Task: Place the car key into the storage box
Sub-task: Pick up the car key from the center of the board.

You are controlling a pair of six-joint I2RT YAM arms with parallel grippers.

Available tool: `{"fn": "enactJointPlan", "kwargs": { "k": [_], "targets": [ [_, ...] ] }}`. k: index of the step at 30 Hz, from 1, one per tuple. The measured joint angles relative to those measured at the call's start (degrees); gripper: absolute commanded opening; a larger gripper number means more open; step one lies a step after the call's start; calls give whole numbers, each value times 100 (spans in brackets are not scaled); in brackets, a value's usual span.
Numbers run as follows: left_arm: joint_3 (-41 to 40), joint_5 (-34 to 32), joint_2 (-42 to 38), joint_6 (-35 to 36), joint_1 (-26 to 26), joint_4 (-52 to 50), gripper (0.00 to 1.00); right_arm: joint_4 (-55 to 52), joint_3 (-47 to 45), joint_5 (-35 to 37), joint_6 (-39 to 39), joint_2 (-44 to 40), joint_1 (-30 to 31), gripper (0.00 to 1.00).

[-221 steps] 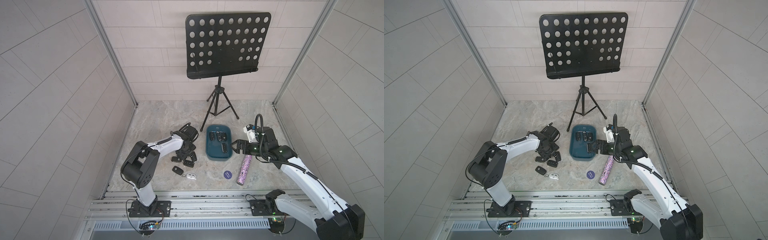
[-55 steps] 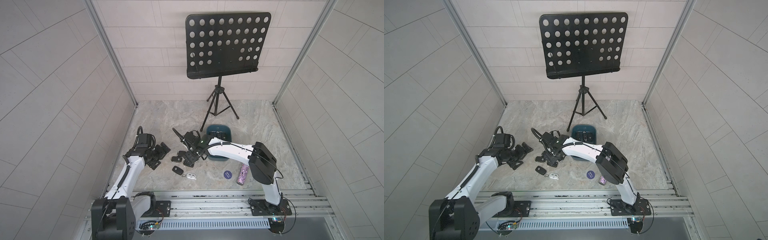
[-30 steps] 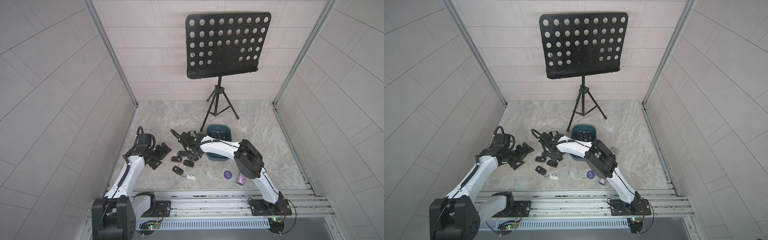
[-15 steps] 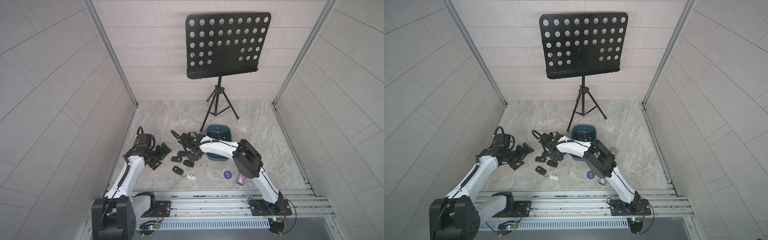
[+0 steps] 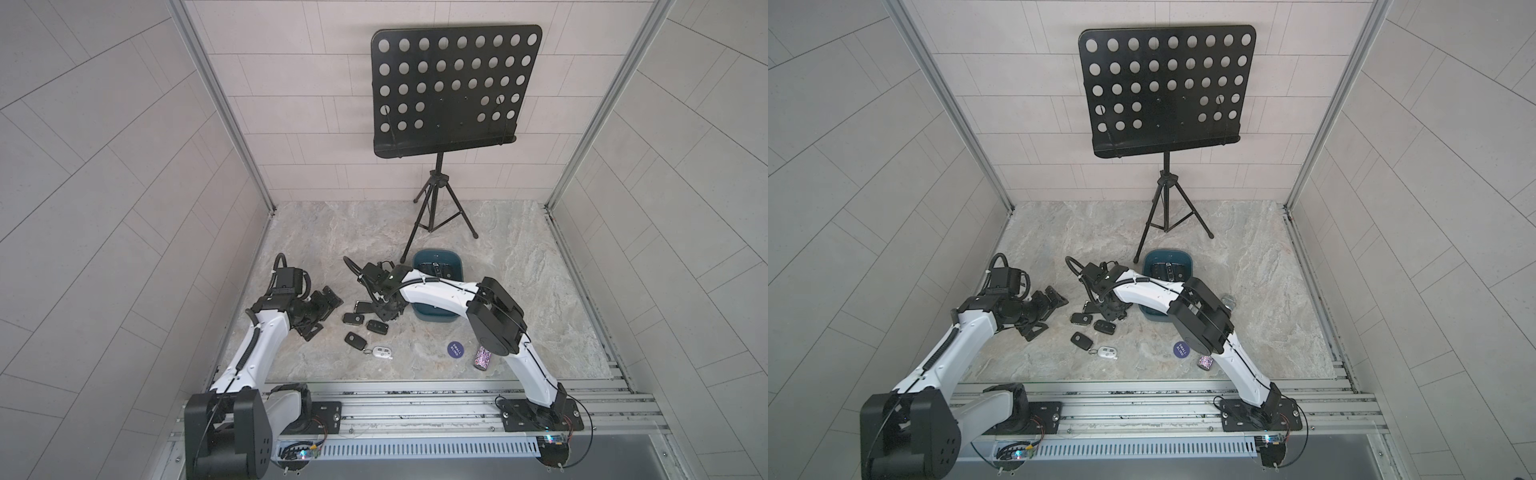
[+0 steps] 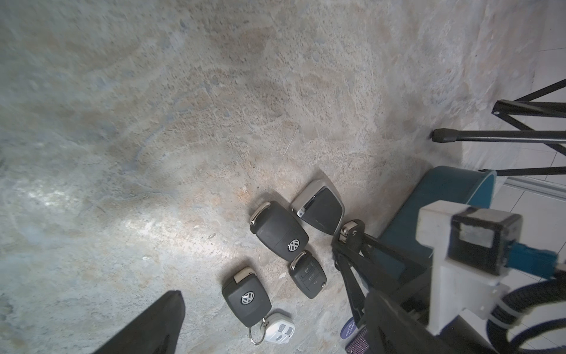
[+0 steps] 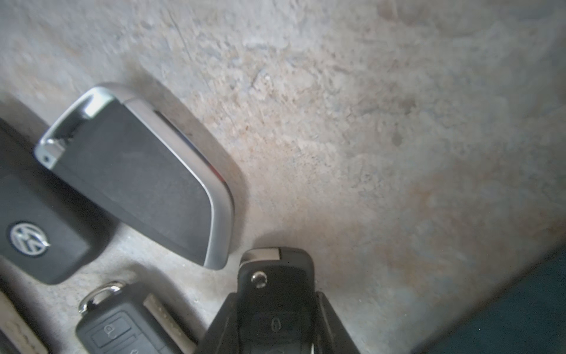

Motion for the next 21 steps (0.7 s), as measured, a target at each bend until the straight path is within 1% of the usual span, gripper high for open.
{"fn": "enactJointPlan", "kwargs": {
  "k": [4, 11, 16, 21],
  "targets": [
    [46, 59, 181, 0, 0, 4, 100, -42, -2, -4, 26, -361, -164, 34],
    [188, 262, 446, -24, -2, 129, 100, 46, -140, 28, 142, -1473, -573, 34],
    [271, 334, 529, -22, -42, 205, 100, 136, -592, 107, 286, -2122, -903, 34],
    [282, 339, 634, -20, -166, 291, 100, 223, -1189, 184, 573, -2319, -1152, 34]
  ]
}}
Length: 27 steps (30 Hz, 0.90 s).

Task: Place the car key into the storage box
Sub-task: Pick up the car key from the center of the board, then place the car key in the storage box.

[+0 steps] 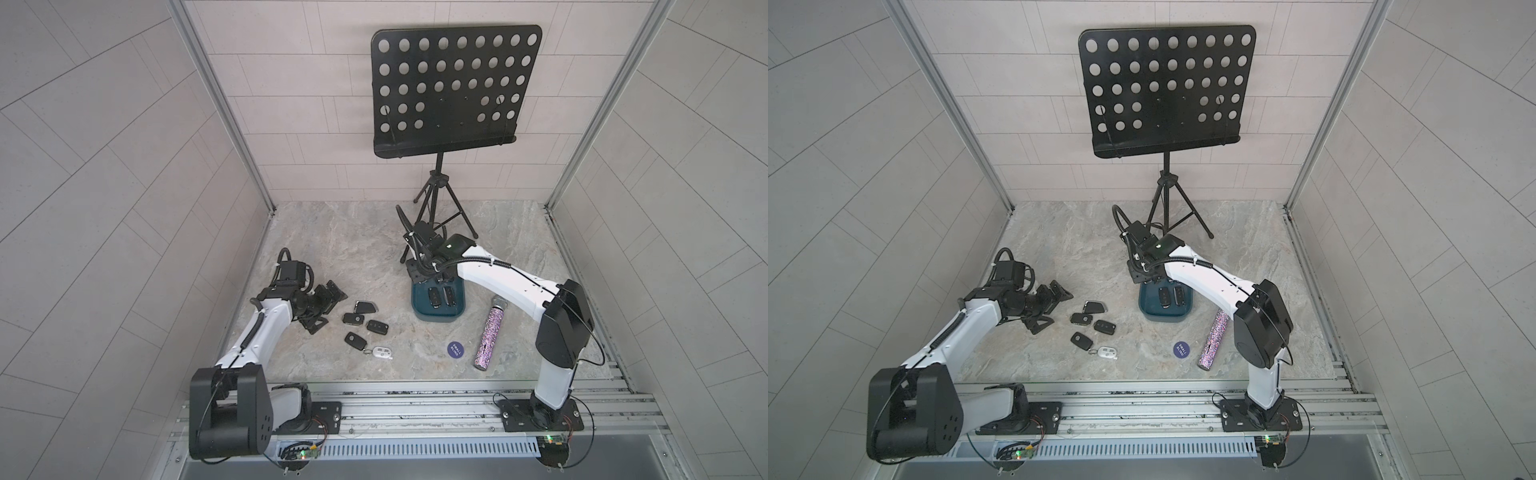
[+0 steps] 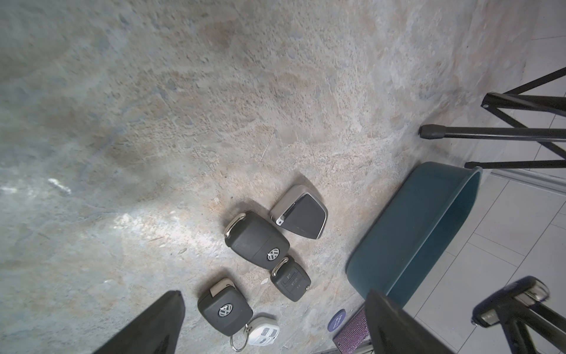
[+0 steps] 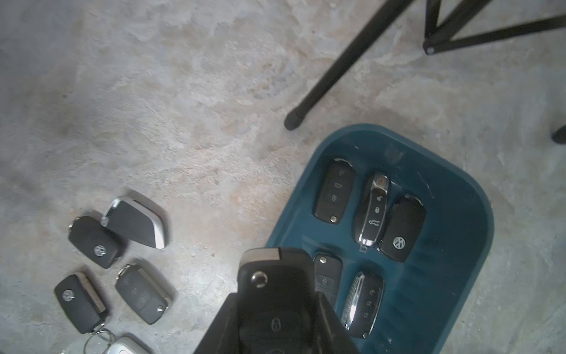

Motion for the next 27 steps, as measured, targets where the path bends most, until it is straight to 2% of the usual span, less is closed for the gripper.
{"fn": "enactJointPlan", "kwargs": {
  "k": [9, 17, 27],
  "targets": [
    [437, 2, 433, 92, -387, 61, 100, 264, -782, -142, 708, -13, -216, 34],
    [549, 17, 549, 238, -516, 55, 100, 743, -852, -452, 1290, 317, -387, 34],
    [553, -4, 546, 315, -516, 17, 100, 960, -839, -636, 1440, 894, -531, 35]
  ]
}}
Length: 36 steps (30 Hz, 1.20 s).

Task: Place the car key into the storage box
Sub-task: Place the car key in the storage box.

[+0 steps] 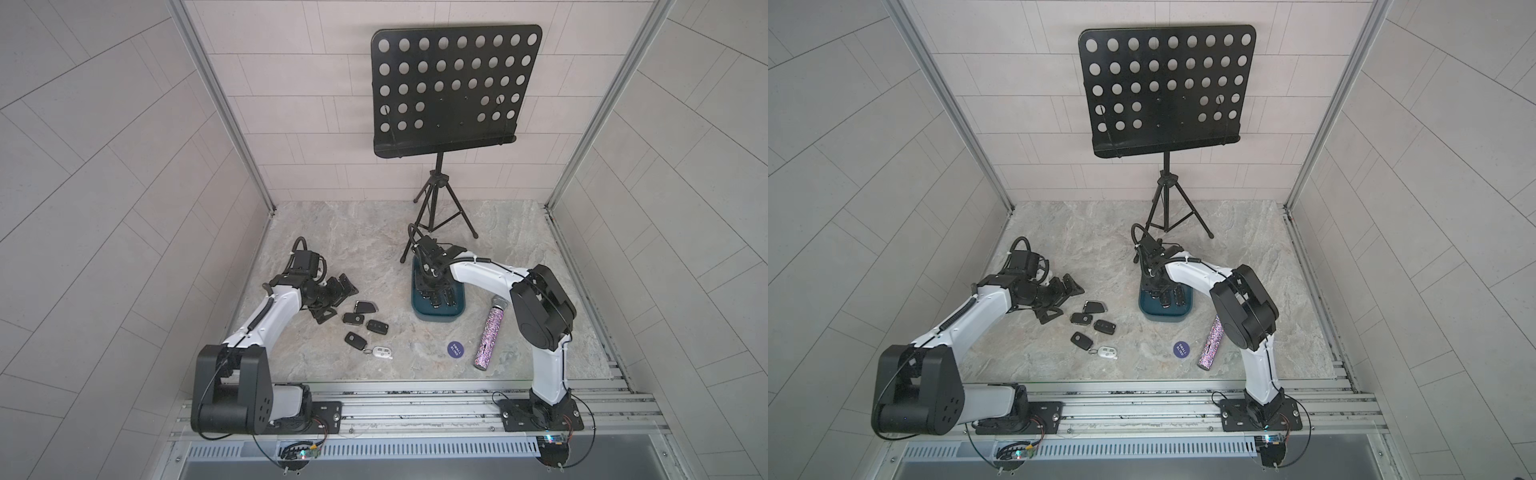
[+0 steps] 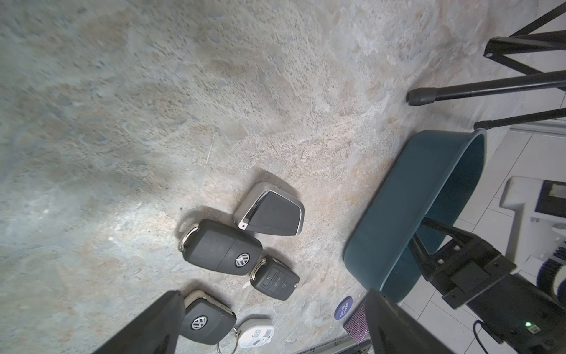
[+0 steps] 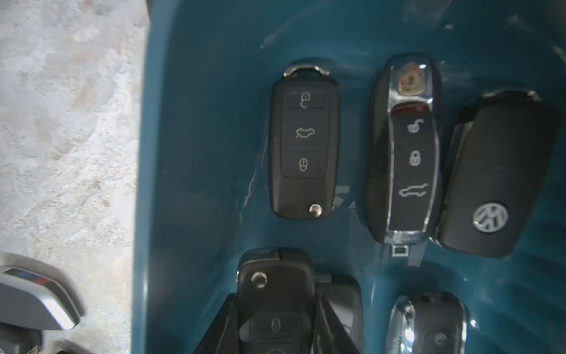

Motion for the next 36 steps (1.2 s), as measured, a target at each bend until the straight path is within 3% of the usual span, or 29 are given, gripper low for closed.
{"fn": "enactJointPlan", "kwargs": {
  "k": [7, 14, 24, 36],
  "targets": [
    [2, 4, 22, 2, 0, 0, 100, 87, 76, -35, 79, 173, 0, 38],
    [11, 4, 103, 4, 0, -2, 100, 52, 96, -28, 109, 293, 0, 50],
    [13, 0, 103, 4, 0, -9, 100, -66, 109, 98, 44, 240, 0, 51],
    [33, -48, -107, 48, 0, -245, 100, -61, -345, 68, -507, -1244, 175, 56]
  ]
}}
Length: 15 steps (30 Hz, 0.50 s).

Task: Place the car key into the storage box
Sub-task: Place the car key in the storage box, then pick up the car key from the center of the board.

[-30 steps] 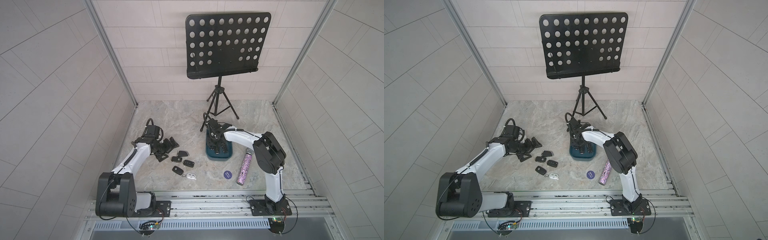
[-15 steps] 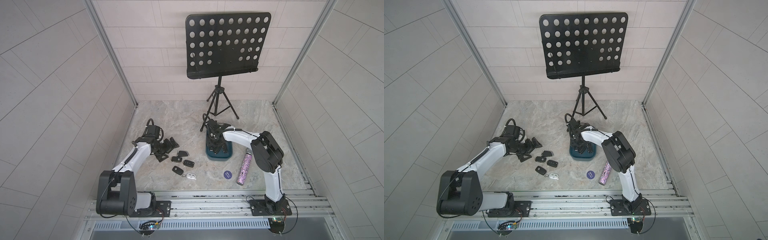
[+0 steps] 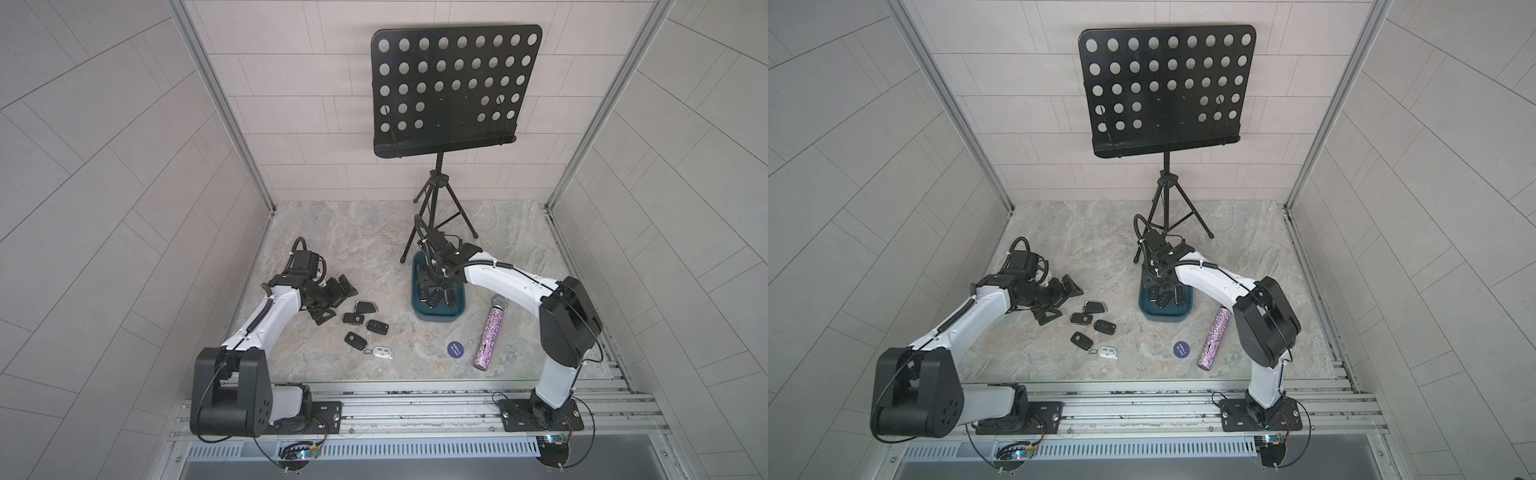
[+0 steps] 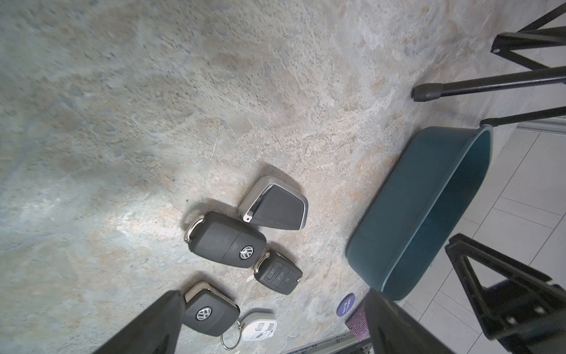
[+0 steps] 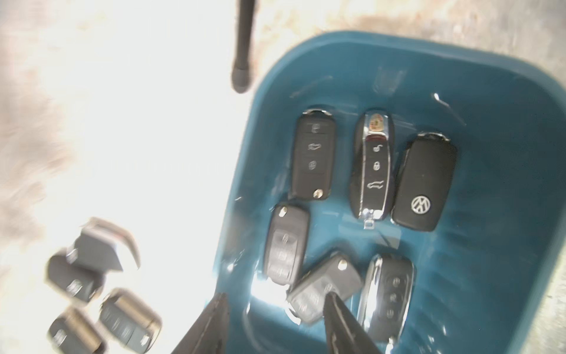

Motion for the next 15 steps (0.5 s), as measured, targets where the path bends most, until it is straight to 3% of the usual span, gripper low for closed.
{"fn": "enactJointPlan", "kwargs": {
  "k": [15],
  "targets": [
    [-531, 48, -605, 13, 343, -315, 100, 144, -570, -328, -1097, -673, 1405, 70]
  ]
}}
